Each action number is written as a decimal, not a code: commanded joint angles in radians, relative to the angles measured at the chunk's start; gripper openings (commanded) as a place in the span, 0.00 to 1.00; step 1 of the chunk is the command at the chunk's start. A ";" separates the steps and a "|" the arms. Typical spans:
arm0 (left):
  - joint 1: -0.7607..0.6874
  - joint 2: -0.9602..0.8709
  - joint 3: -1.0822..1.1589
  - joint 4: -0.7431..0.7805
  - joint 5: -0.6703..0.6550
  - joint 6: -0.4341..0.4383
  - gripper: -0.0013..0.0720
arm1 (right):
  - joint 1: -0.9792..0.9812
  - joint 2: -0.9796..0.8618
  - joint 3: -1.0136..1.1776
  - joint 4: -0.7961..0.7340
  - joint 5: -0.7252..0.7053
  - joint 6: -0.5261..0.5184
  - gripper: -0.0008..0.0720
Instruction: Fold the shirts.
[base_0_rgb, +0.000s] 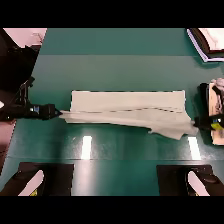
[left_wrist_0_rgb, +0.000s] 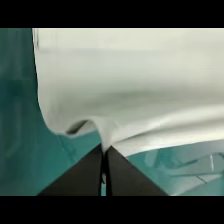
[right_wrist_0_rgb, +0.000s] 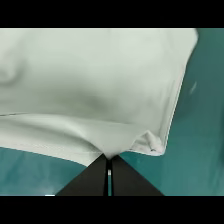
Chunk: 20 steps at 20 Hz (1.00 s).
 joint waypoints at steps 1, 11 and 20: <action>0.001 -0.180 0.089 -0.034 0.084 0.019 0.06 | 0.055 -0.203 0.143 -0.004 -0.100 -0.005 0.03; -0.122 -0.571 0.328 -0.079 0.280 0.087 0.06 | 0.094 -0.652 0.520 -0.009 -0.111 -0.005 0.04; -0.122 -0.574 0.375 -0.095 0.258 0.027 0.90 | 0.014 -0.829 0.767 0.309 -0.094 -0.027 0.71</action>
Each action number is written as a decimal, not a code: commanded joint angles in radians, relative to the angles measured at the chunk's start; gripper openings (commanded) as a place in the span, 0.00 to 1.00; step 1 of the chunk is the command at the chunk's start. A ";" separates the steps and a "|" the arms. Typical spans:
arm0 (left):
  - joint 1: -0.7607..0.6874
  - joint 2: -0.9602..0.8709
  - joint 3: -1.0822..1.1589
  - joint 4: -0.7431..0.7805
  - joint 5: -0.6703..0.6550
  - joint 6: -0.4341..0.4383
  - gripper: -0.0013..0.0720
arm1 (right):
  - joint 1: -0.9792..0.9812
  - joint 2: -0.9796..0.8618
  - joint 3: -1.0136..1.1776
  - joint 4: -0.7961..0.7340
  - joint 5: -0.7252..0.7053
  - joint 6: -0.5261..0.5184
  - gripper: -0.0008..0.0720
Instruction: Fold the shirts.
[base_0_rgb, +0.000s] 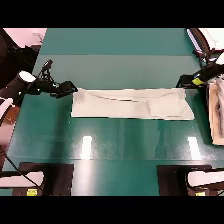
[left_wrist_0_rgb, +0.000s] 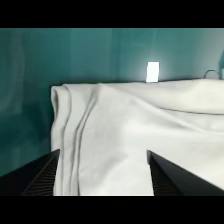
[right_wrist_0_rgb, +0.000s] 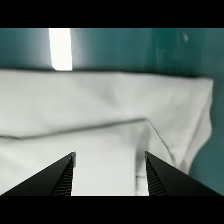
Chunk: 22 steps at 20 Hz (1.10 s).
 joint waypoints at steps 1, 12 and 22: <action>0.000 -0.004 0.060 -0.005 -0.085 -0.036 0.90 | -0.062 -0.030 0.075 0.208 0.044 -0.050 0.71; -0.128 -0.003 0.118 -0.053 -0.212 -0.002 0.06 | -0.457 -0.024 -0.236 0.404 0.146 -0.219 0.96; -0.278 -0.003 0.118 -0.053 -0.154 -0.014 0.06 | -0.336 -0.129 -0.247 0.430 0.098 -0.297 0.92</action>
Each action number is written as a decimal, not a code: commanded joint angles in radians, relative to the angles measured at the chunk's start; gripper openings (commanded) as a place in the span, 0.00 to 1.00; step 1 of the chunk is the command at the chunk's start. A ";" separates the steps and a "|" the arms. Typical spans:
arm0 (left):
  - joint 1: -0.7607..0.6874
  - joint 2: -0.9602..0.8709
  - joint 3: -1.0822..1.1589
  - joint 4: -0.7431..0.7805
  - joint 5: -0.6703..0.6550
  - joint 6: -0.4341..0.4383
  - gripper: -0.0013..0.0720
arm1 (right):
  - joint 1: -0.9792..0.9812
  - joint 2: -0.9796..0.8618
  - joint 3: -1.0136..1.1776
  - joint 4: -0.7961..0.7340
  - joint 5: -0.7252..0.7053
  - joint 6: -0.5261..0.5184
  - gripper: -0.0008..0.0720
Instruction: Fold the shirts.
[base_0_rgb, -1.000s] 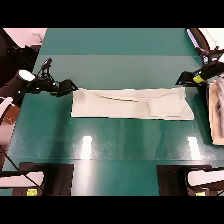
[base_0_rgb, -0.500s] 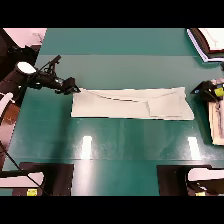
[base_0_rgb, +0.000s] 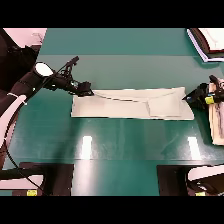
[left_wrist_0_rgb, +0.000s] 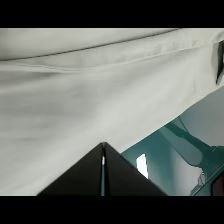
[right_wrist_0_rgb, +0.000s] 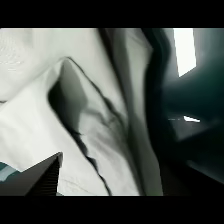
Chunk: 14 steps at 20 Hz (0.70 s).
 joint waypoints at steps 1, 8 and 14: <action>-0.037 0.000 0.001 0.000 0.009 -0.002 0.06 | 0.056 -0.013 -0.003 0.006 -0.011 -0.019 0.86; -0.135 -0.011 0.002 0.001 0.144 -0.051 0.06 | 0.104 0.013 -0.003 0.015 -0.001 -0.059 0.06; -0.233 -0.208 0.208 0.001 0.177 -0.064 0.06 | 0.151 0.176 0.055 0.014 0.063 0.014 0.04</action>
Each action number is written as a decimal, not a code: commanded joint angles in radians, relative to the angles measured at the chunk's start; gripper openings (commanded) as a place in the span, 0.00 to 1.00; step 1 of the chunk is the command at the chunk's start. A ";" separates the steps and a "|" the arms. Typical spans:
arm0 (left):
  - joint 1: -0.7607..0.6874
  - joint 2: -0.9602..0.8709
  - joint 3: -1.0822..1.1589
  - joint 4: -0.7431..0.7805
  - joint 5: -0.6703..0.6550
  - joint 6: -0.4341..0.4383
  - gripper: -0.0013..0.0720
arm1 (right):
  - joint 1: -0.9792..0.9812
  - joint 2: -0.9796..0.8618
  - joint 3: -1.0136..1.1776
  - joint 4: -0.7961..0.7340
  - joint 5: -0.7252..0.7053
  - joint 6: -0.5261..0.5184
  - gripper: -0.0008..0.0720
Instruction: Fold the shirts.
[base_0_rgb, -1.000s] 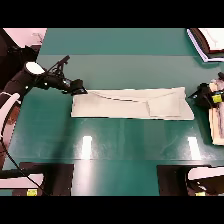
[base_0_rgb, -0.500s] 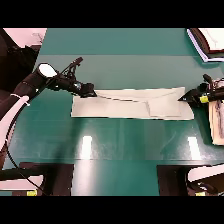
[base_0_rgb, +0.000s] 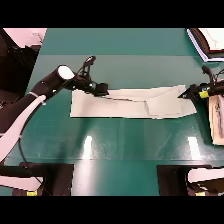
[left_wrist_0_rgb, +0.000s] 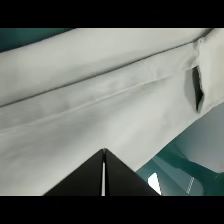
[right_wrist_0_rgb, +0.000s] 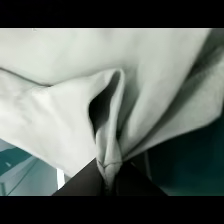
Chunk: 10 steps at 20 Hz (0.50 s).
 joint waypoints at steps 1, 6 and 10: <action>-0.060 -0.141 0.156 0.001 0.019 -0.028 0.06 | 0.051 0.087 0.075 0.003 0.064 0.084 0.03; -0.123 -0.342 0.359 0.000 0.000 -0.067 0.06 | 0.225 0.154 0.296 0.003 0.108 0.224 0.03; -0.132 -0.411 0.403 -0.024 -0.003 -0.082 0.06 | 0.392 0.130 0.449 0.003 0.110 0.264 0.03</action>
